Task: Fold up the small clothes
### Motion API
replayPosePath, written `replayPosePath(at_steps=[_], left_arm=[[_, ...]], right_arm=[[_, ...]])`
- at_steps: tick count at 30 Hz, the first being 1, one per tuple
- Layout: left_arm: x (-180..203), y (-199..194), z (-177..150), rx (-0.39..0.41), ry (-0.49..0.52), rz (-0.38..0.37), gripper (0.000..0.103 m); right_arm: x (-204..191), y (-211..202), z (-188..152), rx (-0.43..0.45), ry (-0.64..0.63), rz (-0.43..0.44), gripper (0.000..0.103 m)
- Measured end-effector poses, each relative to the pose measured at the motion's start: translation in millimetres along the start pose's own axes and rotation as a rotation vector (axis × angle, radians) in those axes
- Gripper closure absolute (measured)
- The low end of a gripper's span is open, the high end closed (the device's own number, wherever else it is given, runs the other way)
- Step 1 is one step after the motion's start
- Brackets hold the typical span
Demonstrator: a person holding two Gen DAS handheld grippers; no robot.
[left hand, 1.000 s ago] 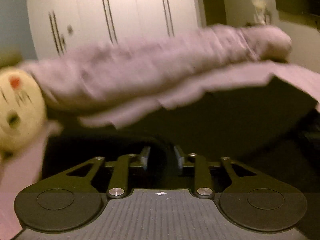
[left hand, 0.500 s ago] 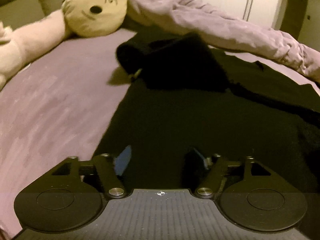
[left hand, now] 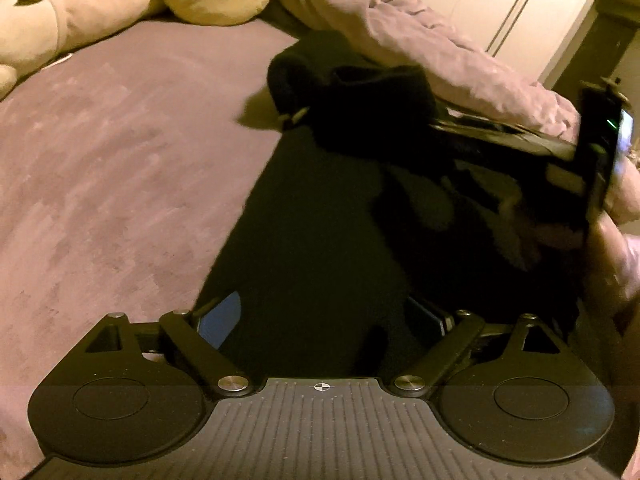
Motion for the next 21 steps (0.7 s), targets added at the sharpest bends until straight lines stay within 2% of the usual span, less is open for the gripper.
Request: replayPosePath(at_steps=[1,2,3,4,5,7,10,12,14,16,17,18,21], left_arm=[[-1,0,-1,-0.001,0.002,-0.003,0.009],[-1,1,-1,0.001,0.005,-0.005,0.009],[-1,1,-1,0.001,0.007,-0.005,0.009],[-1,1,-1,0.001,0.005,-0.004,0.009],[-1,1,-1,0.002,0.001,-0.005,0.009],[-1,0,-1,0.002,-0.003,-0.004,0.009],[-1,2,-1,0.002,-0.01,0.002,0.009],[-1,2,-1,0.001,-0.014,0.008,0.009],[2,2,-1,-0.001,-0.008,0.026,0.009],[7,2,0,-0.003,-0.002,0.046,0.009],[11,2,2,-0.003,0.006,0.058,0.009],[15,2,3,-0.003,0.014,0.066,0.009],[30,1,11,0.015,0.026,0.075,0.009]], right_arm=[[0,4,0,-0.016,0.012,0.015,0.043],[2,12,0,-0.038,0.032,0.035,0.058],[4,17,-2,-0.057,0.056,0.044,0.079],[6,18,-5,-0.06,0.078,0.047,0.091],[9,16,-6,-0.049,0.118,0.044,0.094],[15,1,-6,0.006,0.185,0.017,0.095],[41,-50,-8,0.16,0.345,-0.061,0.095],[72,-98,-24,0.292,0.512,-0.175,0.095],[95,-132,-47,0.342,0.609,-0.304,0.094],[115,-161,-75,0.336,0.638,-0.485,0.086],[123,-168,-88,0.31,0.663,-0.505,0.075],[131,-170,-99,0.285,0.701,-0.487,0.062],[145,-179,-124,0.27,0.787,-0.445,0.06]])
Point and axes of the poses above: each gripper's, at about its wrist camera, not at the fingertips, and y roughly the way its jaws point, x to its right, z to its top, the point moved 6 cm from there along y, roughly the way its jaws point, and after that the axes turned 12 degrees about z, right-handed, at the moved point
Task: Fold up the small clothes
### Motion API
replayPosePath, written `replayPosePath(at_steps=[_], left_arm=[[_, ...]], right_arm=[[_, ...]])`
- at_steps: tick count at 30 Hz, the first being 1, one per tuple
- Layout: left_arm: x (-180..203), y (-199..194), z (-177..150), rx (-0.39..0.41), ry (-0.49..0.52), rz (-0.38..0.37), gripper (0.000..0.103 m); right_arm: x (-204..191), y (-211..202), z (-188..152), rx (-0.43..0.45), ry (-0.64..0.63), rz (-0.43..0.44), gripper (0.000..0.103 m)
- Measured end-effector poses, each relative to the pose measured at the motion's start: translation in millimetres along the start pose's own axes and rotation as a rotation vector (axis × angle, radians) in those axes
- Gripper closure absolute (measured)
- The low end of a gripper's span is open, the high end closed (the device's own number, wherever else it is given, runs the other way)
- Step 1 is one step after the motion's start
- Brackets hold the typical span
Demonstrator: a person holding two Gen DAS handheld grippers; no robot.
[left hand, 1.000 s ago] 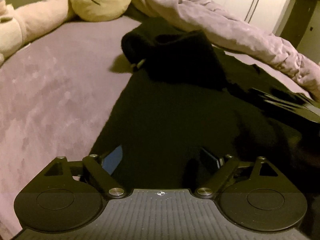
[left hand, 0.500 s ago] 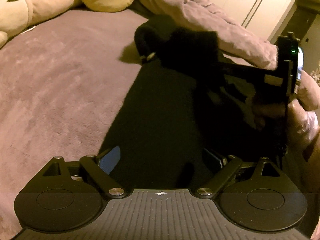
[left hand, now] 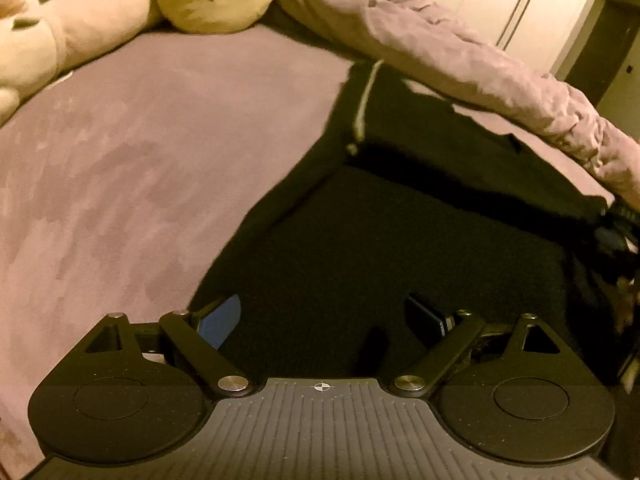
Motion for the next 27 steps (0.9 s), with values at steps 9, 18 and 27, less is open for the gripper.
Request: replayPosePath(at_steps=[9,18,27], left_arm=[[46,31,47,0.115,0.1,0.071,0.009],[70,103,88,0.103,0.159,0.226,0.014],[48,113,107,0.119,-0.017,0.26,0.021]], right_arm=[[51,3,6,0.028,0.271,0.069,0.059],[82,26,19,-0.023,0.373,0.102,0.084],[55,34,46,-0.008,0.145,0.112,0.092]])
Point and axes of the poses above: each gripper's, at about its wrist camera, not at the fingertips, and y roughly the way its jaws point, x to its right, z to its top, the point moved 6 cm from there along y, roughly the way its jaws point, and after that the axes turned 12 degrees about z, right-handed, at the moved point
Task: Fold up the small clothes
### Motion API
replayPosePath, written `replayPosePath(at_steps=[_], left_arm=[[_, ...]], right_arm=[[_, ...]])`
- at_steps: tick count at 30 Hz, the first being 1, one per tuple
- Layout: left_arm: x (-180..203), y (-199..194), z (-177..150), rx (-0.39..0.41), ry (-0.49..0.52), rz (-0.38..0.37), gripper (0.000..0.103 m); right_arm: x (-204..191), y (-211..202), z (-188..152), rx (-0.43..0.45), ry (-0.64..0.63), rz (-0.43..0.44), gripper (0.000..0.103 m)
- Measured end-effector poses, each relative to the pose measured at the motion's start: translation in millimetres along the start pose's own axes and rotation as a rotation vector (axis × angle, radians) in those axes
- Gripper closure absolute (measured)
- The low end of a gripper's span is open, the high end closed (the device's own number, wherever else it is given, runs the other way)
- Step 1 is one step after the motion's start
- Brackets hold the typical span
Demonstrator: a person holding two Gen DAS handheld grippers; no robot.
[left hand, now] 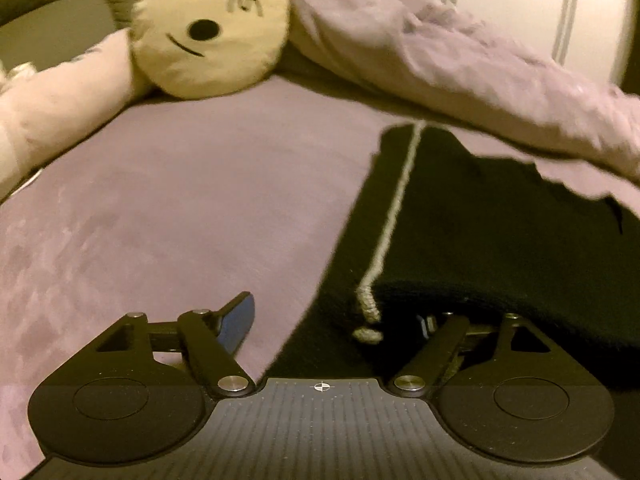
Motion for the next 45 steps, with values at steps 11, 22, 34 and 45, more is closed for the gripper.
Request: replayPosePath(at_steps=[11,22,34,45], left_arm=[[-34,-5,-3,0.019,-0.095,0.104,0.013],[-56,-42,23,0.045,-0.122,-0.004,0.008],[35,57,48,-0.09,0.151,-0.106,0.018],[31,43,63,0.033,0.028,-0.103,0.078]], right_arm=[[-16,16,0,-0.081,-0.151,0.007,0.086],[14,12,-6,-0.116,-0.023,0.008,0.077],[10,27,-6,-0.165,-0.104,0.051,0.079],[-28,41,22,-0.078,-0.298,0.054,0.094]])
Point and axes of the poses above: each gripper's, at about its wrist camera, not at the fingertips, and y roughly the way its jaws point, x to its right, z to its top, the point moved 6 cm from there along y, roughly the way its jaws point, and after that the axes turned 12 degrees about z, right-handed, at the moved point
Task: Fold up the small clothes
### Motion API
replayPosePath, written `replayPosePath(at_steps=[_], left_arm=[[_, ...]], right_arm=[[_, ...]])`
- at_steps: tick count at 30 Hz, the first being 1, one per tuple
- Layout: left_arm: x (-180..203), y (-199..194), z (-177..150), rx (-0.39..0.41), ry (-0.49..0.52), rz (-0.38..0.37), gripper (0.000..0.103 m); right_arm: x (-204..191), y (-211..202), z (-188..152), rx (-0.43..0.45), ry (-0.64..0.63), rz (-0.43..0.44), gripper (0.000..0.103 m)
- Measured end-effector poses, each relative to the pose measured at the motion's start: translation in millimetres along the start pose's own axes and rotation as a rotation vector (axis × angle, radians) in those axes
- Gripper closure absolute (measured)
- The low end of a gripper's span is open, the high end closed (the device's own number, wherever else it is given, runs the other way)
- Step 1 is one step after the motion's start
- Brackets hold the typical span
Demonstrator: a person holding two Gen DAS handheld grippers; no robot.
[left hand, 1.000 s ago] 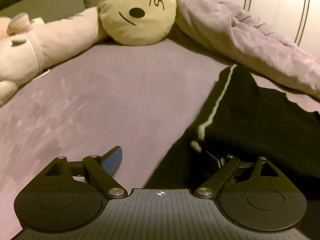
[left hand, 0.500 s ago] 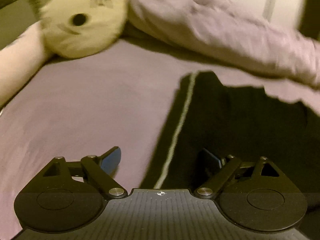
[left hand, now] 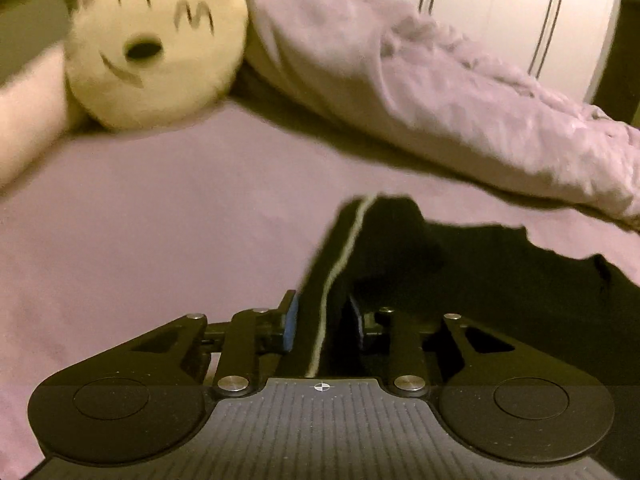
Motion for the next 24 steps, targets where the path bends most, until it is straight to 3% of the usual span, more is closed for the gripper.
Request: replayPosePath(at_steps=[2,4,5,7,9,13,17,20,24], left_arm=[[-3,-4,2,0.055,0.041,0.069,0.085],[-10,1,-1,-0.002,0.049,0.075,0.08],[-13,3,-6,-0.041,0.044,0.058,0.075],[-19,-2,-14,-0.045,0.055,0.06,0.066],[-27,-15,-23,-0.026,0.083,0.084,0.044],[-43,-41,-40,-0.038,0.038,0.049,0.024],[-48,-63,-57,-0.085,0.025,0.038,0.02],[-47,-89,-68,-0.1,0.028,0.027,0.009],[-39,-122,-87,-0.082,0.094,0.012,0.009]], right_arm=[[0,3,4,0.001,-0.053,-0.042,0.093],[6,8,-1,-0.031,-0.092,-0.108,0.091],[10,11,-7,-0.067,-0.074,-0.114,0.089],[22,8,-18,-0.115,-0.016,-0.145,0.084],[26,-7,-24,-0.098,0.021,-0.157,0.081],[24,-39,-39,-0.1,0.057,-0.15,0.081],[19,-66,-53,-0.128,0.002,-0.207,0.081],[12,-94,-61,-0.13,0.042,-0.206,0.081],[-9,-132,-81,-0.147,0.007,-0.193,0.081]])
Point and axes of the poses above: each gripper's, at about its wrist camera, not at the fingertips, and y roughly the way its jaws point, x to its right, z to its top, the point moved 6 cm from there along y, roughly the way its jaws point, and after that the axes turned 12 degrees about z, right-handed, at the moved point
